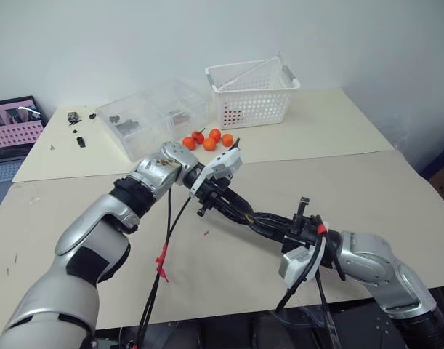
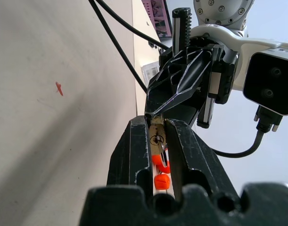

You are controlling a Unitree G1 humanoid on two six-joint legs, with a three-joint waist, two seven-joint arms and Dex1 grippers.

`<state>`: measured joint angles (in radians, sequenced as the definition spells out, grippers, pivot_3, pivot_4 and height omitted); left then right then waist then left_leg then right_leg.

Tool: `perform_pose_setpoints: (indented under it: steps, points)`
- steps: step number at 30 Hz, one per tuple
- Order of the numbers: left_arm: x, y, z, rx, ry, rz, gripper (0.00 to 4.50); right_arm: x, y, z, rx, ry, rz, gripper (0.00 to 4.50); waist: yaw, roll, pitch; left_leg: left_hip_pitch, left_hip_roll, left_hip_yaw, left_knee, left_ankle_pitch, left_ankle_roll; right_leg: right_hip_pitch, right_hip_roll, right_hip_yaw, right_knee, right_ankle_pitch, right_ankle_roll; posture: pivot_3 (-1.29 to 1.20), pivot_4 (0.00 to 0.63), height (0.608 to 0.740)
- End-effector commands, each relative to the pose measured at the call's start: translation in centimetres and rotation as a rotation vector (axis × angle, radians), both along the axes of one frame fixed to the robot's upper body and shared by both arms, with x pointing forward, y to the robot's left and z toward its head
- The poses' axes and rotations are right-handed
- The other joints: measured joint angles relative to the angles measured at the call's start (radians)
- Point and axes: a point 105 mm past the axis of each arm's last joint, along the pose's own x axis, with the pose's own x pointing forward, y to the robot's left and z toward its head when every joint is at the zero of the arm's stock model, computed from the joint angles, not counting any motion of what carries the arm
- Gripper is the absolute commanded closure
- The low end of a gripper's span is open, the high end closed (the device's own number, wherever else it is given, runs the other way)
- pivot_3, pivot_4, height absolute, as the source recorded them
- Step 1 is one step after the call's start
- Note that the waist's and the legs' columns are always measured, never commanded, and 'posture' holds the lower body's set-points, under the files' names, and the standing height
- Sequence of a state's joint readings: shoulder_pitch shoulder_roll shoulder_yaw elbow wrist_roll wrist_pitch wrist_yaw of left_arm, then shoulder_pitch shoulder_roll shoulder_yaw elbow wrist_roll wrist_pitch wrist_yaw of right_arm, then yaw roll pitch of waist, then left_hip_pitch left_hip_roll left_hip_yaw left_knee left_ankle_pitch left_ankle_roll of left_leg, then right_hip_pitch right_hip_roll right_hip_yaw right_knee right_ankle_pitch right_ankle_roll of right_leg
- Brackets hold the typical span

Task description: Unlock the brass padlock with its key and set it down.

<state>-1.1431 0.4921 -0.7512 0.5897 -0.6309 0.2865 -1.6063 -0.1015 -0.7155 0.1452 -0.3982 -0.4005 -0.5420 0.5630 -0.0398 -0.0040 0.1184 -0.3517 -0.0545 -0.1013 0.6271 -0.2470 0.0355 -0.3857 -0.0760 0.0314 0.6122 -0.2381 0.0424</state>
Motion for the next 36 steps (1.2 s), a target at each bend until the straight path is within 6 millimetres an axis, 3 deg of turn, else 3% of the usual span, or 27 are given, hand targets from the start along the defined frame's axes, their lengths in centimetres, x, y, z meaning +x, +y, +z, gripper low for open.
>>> perform_pose_setpoints:
  steps: [1, 4, 10, 17, 25, 28, 34, 36]
  points:
    - [-0.2, -0.1, 1.7, -0.019, -0.036, -0.032, 2.04, -0.2, 0.1, 1.1, 0.030, -0.048, 0.007, 4.42, 0.000, 0.000, 0.000, 0.000, 0.000, 0.000, 0.000, 0.000, 0.000, 0.000, 0.000, 0.000, 0.000, 0.000, 0.000, 0.00, 0.150, 0.740]
    - [-0.1, 0.1, 2.3, -0.028, -0.033, -0.019, 0.99, -0.1, 0.1, 1.0, 0.030, -0.049, 0.007, 4.42, -0.001, 0.000, 0.000, 0.000, 0.000, 0.000, 0.000, 0.000, 0.000, 0.000, 0.000, 0.000, 0.000, 0.000, 0.000, 0.00, 0.150, 0.740]
    - [0.5, 0.6, 5.6, -0.133, -0.040, 0.027, 0.99, 0.3, -0.5, 0.5, 0.019, -0.032, -0.017, 4.42, 0.000, 0.000, 0.000, 0.000, 0.000, 0.000, 0.000, 0.000, 0.000, 0.000, 0.000, 0.000, 0.000, 0.000, 0.000, 0.00, 0.150, 0.740]
    - [3.1, 2.8, 8.3, -0.239, -0.170, 0.192, 0.99, 1.3, -1.3, 0.6, 0.042, -0.008, -0.061, 4.42, -0.003, 0.000, 0.000, 0.001, 0.000, 0.000, 0.000, 0.000, 0.000, 0.000, 0.000, 0.000, 0.000, 0.000, 0.000, 0.00, 0.150, 0.740]
    - [3.1, 4.4, 4.3, -0.190, -0.229, 0.278, 0.99, 1.7, -1.5, 0.7, 0.105, 0.093, -0.062, 4.42, -0.003, 0.000, 0.000, 0.002, 0.000, -0.001, -0.001, 0.000, 0.000, 0.000, 0.000, 0.004, 0.000, 0.000, 0.000, 0.00, 0.150, 0.740]
    - [2.7, 4.6, 3.1, -0.191, -0.187, 0.300, 1.81, 1.8, -1.4, 1.1, 0.110, 0.093, -0.058, 4.42, -0.001, 0.000, 0.000, 0.001, 0.000, -0.002, 0.000, 0.000, 0.000, -0.001, 0.000, 0.005, 0.000, 0.000, 0.000, 0.00, 0.150, 0.740]
    - [2.5, 4.3, 2.3, -0.216, -0.148, 0.326, 4.28, 1.8, -0.8, 1.8, 0.131, 0.099, -0.044, 4.42, 0.004, 0.000, 0.000, 0.002, 0.000, -0.002, -0.001, 0.000, 0.000, 0.000, 0.000, 0.005, 0.001, 0.000, 0.000, 0.00, 0.150, 0.740]
    - [2.7, 4.1, 2.8, -0.237, -0.142, 0.334, 4.48, 1.6, -0.7, 1.7, 0.128, 0.104, -0.039, 4.42, 0.004, 0.000, 0.000, 0.002, 0.000, -0.002, 0.000, 0.000, 0.000, 0.000, 0.000, 0.005, 0.001, 0.000, 0.000, 0.00, 0.150, 0.740]
